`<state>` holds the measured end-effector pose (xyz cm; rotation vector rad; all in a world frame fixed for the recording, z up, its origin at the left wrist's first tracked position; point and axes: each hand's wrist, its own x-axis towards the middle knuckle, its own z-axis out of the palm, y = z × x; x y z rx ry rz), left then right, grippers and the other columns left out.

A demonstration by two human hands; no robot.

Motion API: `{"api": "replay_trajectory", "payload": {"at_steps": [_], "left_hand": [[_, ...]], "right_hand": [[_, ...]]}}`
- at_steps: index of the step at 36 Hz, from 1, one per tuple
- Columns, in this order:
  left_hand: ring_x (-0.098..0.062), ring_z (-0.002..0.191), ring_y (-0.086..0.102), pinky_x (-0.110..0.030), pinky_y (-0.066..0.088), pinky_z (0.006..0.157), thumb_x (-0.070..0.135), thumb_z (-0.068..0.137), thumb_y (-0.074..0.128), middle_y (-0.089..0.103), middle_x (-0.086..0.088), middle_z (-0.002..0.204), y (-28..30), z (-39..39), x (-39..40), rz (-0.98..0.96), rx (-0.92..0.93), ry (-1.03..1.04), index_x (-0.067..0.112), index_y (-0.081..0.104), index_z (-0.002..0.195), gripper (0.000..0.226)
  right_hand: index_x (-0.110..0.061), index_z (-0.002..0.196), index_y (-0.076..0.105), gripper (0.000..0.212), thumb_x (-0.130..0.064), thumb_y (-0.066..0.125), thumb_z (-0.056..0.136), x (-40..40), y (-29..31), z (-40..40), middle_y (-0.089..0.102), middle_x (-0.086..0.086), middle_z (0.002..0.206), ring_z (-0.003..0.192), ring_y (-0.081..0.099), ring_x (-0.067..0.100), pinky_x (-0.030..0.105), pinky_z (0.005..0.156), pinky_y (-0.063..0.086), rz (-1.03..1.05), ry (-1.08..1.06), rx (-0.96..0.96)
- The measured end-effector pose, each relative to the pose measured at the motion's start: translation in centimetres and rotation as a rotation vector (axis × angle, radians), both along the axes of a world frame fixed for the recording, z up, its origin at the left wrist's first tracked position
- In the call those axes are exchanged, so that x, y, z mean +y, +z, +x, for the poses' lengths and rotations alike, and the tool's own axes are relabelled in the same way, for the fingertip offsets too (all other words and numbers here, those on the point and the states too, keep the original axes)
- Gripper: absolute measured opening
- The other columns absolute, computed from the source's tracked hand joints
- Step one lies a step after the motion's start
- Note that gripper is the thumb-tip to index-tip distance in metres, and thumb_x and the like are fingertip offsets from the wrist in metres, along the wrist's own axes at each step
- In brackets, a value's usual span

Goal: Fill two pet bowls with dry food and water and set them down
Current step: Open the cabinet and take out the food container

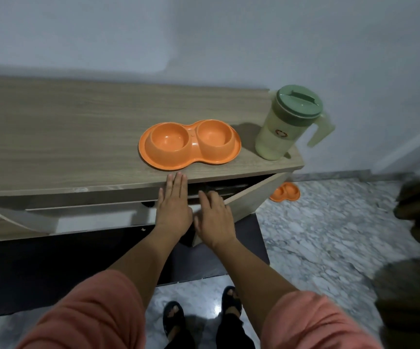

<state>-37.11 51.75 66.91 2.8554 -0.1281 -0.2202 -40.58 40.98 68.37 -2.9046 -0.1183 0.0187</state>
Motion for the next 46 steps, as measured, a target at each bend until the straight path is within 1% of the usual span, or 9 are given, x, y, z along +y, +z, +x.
{"api": "replay_trajectory", "payload": {"at_steps": [4, 6, 10, 14, 21, 31, 39, 42, 46], "left_hand": [[-0.021, 0.148, -0.018, -0.041, 0.0, 0.12, 0.015, 0.095, 0.039, -0.017, -0.001, 0.161, -0.2, -0.4, -0.1, -0.032, -0.02, 0.003, 0.012, -0.01, 0.153, 0.076], [-0.021, 0.148, -0.017, -0.041, 0.0, 0.121, 0.014, 0.094, 0.04, -0.016, -0.002, 0.161, -0.2, -0.5, -0.1, -0.057, -0.024, 0.011, 0.011, -0.008, 0.154, 0.076], [-0.023, 0.149, -0.015, -0.042, 0.002, 0.121, 0.015, 0.095, 0.041, -0.014, -0.002, 0.162, -0.1, -0.5, -0.5, -0.065, -0.024, 0.035, 0.01, -0.006, 0.154, 0.076], [-0.022, 0.148, -0.017, -0.042, 0.001, 0.121, 0.012, 0.092, 0.041, -0.015, -0.001, 0.161, 0.0, -0.6, -0.9, -0.09, -0.006, 0.062, 0.01, -0.006, 0.154, 0.078], [-0.025, 0.148, -0.018, -0.044, 0.001, 0.121, 0.014, 0.092, 0.044, -0.017, -0.004, 0.161, 0.1, -0.6, -1.9, -0.09, 0.019, 0.107, 0.008, -0.009, 0.154, 0.081], [-0.023, 0.148, -0.019, -0.043, -0.001, 0.121, 0.013, 0.093, 0.043, -0.018, -0.003, 0.161, 0.3, -1.2, -3.1, -0.117, 0.027, 0.162, 0.01, -0.009, 0.154, 0.08], [-0.021, 0.149, -0.013, -0.042, 0.004, 0.122, 0.022, 0.097, 0.042, -0.013, -0.003, 0.162, 0.0, -2.3, -5.2, -0.165, 0.017, 0.234, 0.01, -0.005, 0.154, 0.075], [-0.022, 0.15, -0.009, -0.04, 0.006, 0.122, 0.026, 0.099, 0.04, -0.009, -0.004, 0.162, -1.0, -3.2, -6.5, -0.223, 0.003, 0.241, 0.008, -0.002, 0.154, 0.072], [-0.021, 0.15, -0.003, -0.033, 0.004, 0.122, 0.028, 0.101, 0.04, 0.0, -0.007, 0.163, -3.4, -3.7, -8.3, -0.399, -0.01, 0.287, 0.005, 0.005, 0.154, 0.068]], "right_hand": [[-0.005, 0.134, 0.048, 0.046, -0.027, 0.047, 0.093, -1.3, 1.1, 0.0, 0.034, 0.012, 0.143, 0.13, 0.036, 0.027, 0.038, 0.104, 0.035, 0.013, -0.268, 0.128], [-0.001, 0.135, 0.046, 0.046, -0.018, 0.048, 0.092, -2.6, 1.1, -0.3, 0.013, 0.014, 0.156, 0.145, 0.012, 0.029, 0.037, 0.118, 0.021, 0.02, -0.356, 0.226], [0.002, 0.135, 0.046, 0.042, -0.009, 0.044, 0.095, -4.9, 0.4, -1.1, -0.006, 0.019, 0.159, 0.148, -0.01, 0.033, 0.037, 0.121, 0.014, 0.018, -0.489, 0.363], [0.004, 0.137, 0.042, 0.042, -0.005, 0.036, 0.097, -6.6, 0.7, -2.1, -0.011, 0.025, 0.157, 0.147, -0.011, 0.037, 0.038, 0.121, 0.014, -0.005, -0.563, 0.394], [0.007, 0.149, 0.004, 0.052, -0.007, 0.019, 0.101, -10.1, 1.7, -3.7, -0.013, 0.015, 0.159, 0.148, -0.009, 0.029, 0.036, 0.121, 0.007, 0.05, -0.692, 0.401], [0.001, 0.152, 0.002, 0.06, -0.015, 0.027, 0.1, -15.1, 1.4, -5.3, -0.017, 0.021, 0.157, 0.147, -0.013, 0.036, 0.041, 0.121, 0.004, -0.058, -0.65, 0.464], [-0.005, 0.152, 0.005, 0.075, -0.033, 0.044, 0.095, -17.9, -0.2, -6.4, -0.014, 0.022, 0.157, 0.146, -0.013, 0.037, 0.043, 0.12, 0.0, -0.081, -0.581, 0.318], [-0.006, 0.152, 0.009, 0.072, -0.036, 0.042, 0.095, -18.3, -1.4, -6.3, -0.01, 0.018, 0.159, 0.148, -0.011, 0.03, 0.038, 0.121, 0.001, -0.002, -0.466, 0.175], [-0.008, 0.152, 0.016, 0.069, -0.035, 0.047, 0.096, -18.0, -3.4, -4.8, 0.003, 0.005, 0.162, 0.15, -0.001, 0.017, 0.028, 0.121, 0.009, 0.367, -0.399, 0.114]]}}
